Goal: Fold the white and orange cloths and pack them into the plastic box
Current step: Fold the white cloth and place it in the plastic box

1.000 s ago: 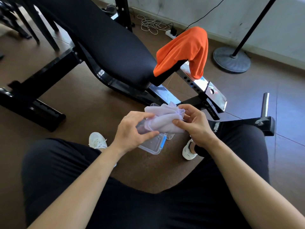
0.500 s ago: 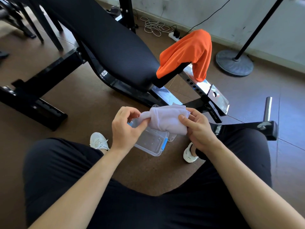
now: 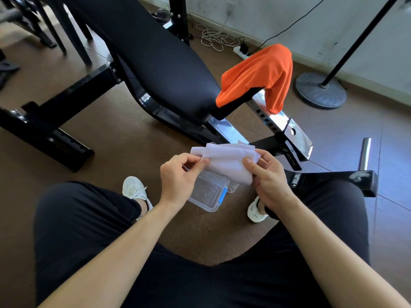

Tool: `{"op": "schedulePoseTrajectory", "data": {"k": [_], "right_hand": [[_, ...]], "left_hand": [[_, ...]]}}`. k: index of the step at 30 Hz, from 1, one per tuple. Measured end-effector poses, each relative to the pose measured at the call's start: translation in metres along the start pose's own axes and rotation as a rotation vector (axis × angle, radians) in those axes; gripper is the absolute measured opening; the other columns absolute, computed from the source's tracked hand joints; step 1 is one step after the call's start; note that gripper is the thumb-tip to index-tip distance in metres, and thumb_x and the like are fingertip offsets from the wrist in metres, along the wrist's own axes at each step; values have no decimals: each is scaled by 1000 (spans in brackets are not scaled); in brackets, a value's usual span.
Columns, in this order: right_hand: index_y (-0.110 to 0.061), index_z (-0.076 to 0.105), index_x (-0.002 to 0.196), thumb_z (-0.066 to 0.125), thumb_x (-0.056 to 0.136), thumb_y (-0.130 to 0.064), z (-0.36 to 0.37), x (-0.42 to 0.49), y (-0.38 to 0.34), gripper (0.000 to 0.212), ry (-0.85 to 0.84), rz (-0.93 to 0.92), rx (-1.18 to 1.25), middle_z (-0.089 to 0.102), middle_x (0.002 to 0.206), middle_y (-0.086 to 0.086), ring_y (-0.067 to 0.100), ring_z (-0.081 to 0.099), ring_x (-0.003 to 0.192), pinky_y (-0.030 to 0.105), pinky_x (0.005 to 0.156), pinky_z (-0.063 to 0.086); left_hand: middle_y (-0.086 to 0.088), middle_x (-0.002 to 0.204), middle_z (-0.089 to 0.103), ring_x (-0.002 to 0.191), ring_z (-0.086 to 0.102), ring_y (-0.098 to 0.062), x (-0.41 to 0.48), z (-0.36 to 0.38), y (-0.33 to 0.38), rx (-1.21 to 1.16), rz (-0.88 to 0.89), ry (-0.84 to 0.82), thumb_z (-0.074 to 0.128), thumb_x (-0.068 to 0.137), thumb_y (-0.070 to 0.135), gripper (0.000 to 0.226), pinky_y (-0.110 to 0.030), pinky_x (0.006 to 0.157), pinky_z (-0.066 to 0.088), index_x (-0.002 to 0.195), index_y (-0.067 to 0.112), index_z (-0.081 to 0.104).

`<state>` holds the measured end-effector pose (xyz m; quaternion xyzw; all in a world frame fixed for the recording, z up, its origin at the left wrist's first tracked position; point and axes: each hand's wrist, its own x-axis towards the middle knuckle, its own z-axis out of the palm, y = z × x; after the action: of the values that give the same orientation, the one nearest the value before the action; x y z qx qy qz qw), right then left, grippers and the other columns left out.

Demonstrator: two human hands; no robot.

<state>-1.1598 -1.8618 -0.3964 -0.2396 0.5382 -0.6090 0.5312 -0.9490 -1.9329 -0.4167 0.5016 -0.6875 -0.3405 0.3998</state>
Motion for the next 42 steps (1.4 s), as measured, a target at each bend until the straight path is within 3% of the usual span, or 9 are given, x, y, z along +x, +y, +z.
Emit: {"op": "schedulePoseTrajectory", "data": {"k": [6, 11, 19, 23, 26, 30, 33, 38, 42], "right_hand": [[-8, 59, 120, 75, 82, -16, -3, 0, 3, 42, -44, -119, -128, 68, 120, 21, 33, 70, 108, 40, 77, 62], [-6, 59, 123, 75, 85, -5, -12, -1, 0, 41, -119, -156, -304, 70, 116, 20, 39, 69, 108, 53, 86, 61], [-11, 66, 118, 78, 83, -2, -9, -5, -2, 38, -365, -133, -491, 72, 109, 13, 28, 71, 103, 44, 83, 60], [-18, 69, 118, 78, 82, -1, -10, -3, 3, 41, -448, -111, -617, 74, 113, 6, 27, 70, 106, 48, 91, 57], [-22, 69, 118, 79, 83, -5, -10, 2, 5, 40, -426, -107, -609, 74, 110, 11, 40, 68, 103, 58, 89, 56], [-20, 69, 119, 76, 88, -8, -8, 13, 12, 35, -347, -81, -570, 75, 110, 8, 36, 70, 105, 51, 89, 58], [-18, 67, 120, 74, 90, -11, -6, 31, 21, 32, -321, -23, -553, 75, 109, 10, 32, 71, 104, 47, 88, 60], [-17, 66, 118, 72, 92, -21, -6, 78, 42, 27, -164, 140, -528, 72, 108, 10, 26, 71, 96, 27, 70, 59], [-22, 53, 137, 74, 90, -27, -6, 115, 73, 51, -156, 238, -467, 62, 128, 6, 24, 67, 111, 40, 84, 63]], "left_hand": [[7, 84, 70, 81, 65, -10, 3, -4, -10, -48, -171, -63, 77, 86, 42, 26, -32, 72, 58, 88, 16, 73], [2, 114, 65, 100, 55, -9, 12, -15, -11, 56, 292, -90, 79, 76, 47, 52, -15, 85, 47, 116, 16, 66], [1, 162, 36, 147, 31, -21, 14, -5, -13, 253, 539, -396, 83, 64, 68, 115, -41, 120, 33, 156, 16, 37], [6, 153, 48, 154, 22, -14, 11, -2, -18, 253, 555, -621, 87, 64, 56, 106, -31, 122, 22, 153, 23, 40], [5, 131, 66, 134, 52, -14, 12, 0, -22, 263, 571, -578, 87, 64, 51, 82, -35, 111, 39, 135, 19, 60], [10, 105, 61, 92, 57, -8, 19, 2, -29, 101, 311, -633, 90, 64, 48, 65, -24, 77, 51, 115, 21, 62], [14, 109, 58, 97, 59, -6, 22, 5, -38, 62, 55, -707, 91, 67, 47, 68, -15, 77, 51, 122, 23, 59], [2, 113, 70, 102, 66, -15, 43, 19, -65, -85, -372, -718, 79, 86, 31, 41, -31, 84, 57, 122, 16, 66], [0, 104, 71, 97, 67, -16, 67, 38, -94, -151, -628, -665, 69, 95, 22, 27, -27, 75, 54, 120, 13, 68]]}}
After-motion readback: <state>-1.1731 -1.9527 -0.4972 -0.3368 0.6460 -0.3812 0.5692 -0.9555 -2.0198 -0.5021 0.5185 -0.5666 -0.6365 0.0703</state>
